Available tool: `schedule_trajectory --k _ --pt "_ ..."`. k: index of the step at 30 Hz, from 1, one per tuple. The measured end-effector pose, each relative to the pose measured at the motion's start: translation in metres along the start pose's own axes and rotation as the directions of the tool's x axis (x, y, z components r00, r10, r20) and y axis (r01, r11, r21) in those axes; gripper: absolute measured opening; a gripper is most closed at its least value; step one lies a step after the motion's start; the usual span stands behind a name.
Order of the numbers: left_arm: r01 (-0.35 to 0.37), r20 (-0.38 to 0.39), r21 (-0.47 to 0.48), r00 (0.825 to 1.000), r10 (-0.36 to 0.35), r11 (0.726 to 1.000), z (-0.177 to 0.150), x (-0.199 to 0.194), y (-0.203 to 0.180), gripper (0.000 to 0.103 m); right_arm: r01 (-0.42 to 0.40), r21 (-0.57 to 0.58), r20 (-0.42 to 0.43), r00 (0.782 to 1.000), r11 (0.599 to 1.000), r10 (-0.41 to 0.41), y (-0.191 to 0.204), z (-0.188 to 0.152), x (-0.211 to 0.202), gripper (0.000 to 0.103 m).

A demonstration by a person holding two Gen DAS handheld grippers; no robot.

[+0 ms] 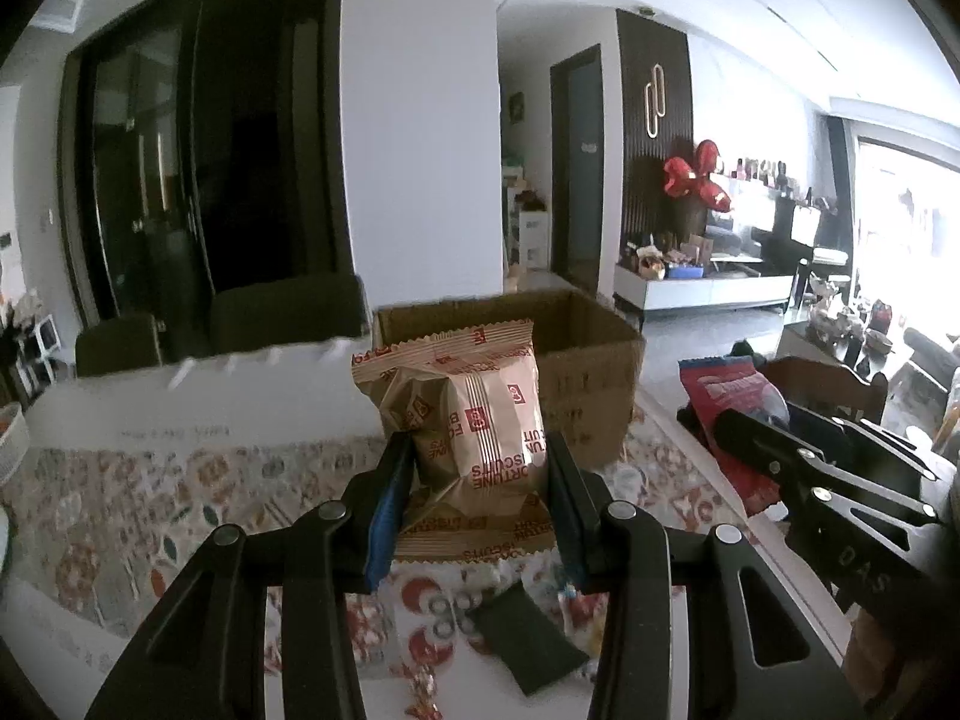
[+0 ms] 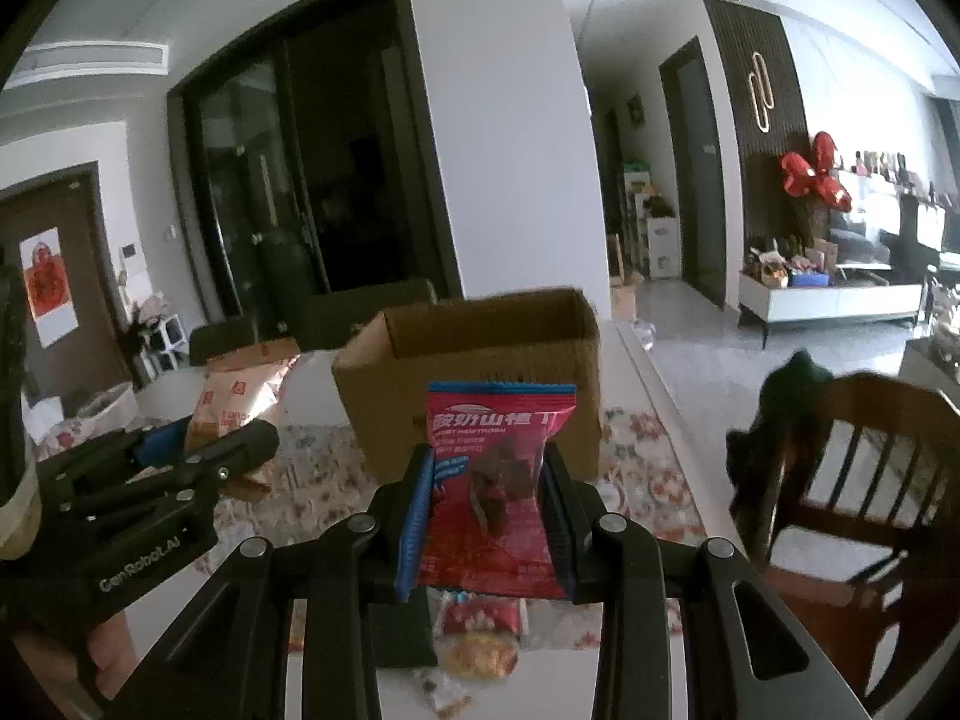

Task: Organize snacks
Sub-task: 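Lift and carry the biscuit pack and red candy bag over the box with both tools, then open both tools to release the snacks into the box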

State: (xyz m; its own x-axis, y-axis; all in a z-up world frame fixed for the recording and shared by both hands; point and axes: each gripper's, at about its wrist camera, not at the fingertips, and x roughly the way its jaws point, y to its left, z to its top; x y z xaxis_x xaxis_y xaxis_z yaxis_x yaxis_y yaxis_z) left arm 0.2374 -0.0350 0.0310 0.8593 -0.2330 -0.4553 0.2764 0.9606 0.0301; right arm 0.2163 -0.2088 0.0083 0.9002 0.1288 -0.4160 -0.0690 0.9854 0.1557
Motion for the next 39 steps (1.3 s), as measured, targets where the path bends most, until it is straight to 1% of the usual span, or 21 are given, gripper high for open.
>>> schedule_trajectory --k 3,9,12,18,21,24,27,29,33,39 --pt "-0.001 0.021 0.015 1.000 0.001 1.000 0.012 0.003 0.001 0.043 -0.008 -0.009 0.019 1.000 1.000 0.008 -0.002 0.013 0.006 0.035" --pt "0.011 0.034 0.028 0.999 -0.012 1.000 0.035 0.014 0.007 0.043 -0.036 -0.013 0.028 0.999 0.999 0.036 -0.006 0.039 0.022 0.035" --pt "0.005 0.046 0.039 0.999 -0.007 0.999 0.047 0.020 0.006 0.043 -0.043 -0.020 0.025 0.999 0.999 0.044 -0.009 0.052 0.032 0.035" --pt "0.031 0.030 0.043 0.999 -0.033 0.999 0.067 0.038 0.007 0.043 -0.053 -0.015 0.001 0.999 0.998 0.053 -0.019 0.072 0.055 0.035" --pt "0.038 0.012 0.043 0.999 -0.039 0.998 0.075 0.049 0.007 0.043 -0.048 -0.023 -0.008 0.999 0.999 0.048 -0.021 0.080 0.065 0.035" --pt "0.054 -0.021 0.035 0.998 -0.053 0.998 0.085 0.066 0.011 0.043 -0.036 -0.035 -0.021 0.999 0.999 0.036 -0.022 0.088 0.077 0.035" --pt "0.055 -0.046 0.031 0.998 -0.053 0.998 0.092 0.080 0.013 0.043 -0.026 -0.049 -0.036 0.999 0.998 0.025 -0.025 0.097 0.092 0.035" --pt "0.054 -0.076 0.020 0.996 -0.053 0.998 0.097 0.095 0.016 0.043 -0.017 -0.054 -0.048 0.999 0.998 0.014 -0.028 0.102 0.102 0.035" --pt "0.063 -0.125 0.015 0.990 -0.061 0.998 0.101 0.120 0.018 0.043 -0.005 -0.062 -0.078 0.997 0.998 0.000 -0.032 0.108 0.123 0.035" --pt "0.057 -0.171 0.002 0.984 -0.056 0.998 0.100 0.147 0.022 0.043 -0.002 -0.068 -0.126 0.992 0.998 -0.007 -0.036 0.107 0.148 0.035"
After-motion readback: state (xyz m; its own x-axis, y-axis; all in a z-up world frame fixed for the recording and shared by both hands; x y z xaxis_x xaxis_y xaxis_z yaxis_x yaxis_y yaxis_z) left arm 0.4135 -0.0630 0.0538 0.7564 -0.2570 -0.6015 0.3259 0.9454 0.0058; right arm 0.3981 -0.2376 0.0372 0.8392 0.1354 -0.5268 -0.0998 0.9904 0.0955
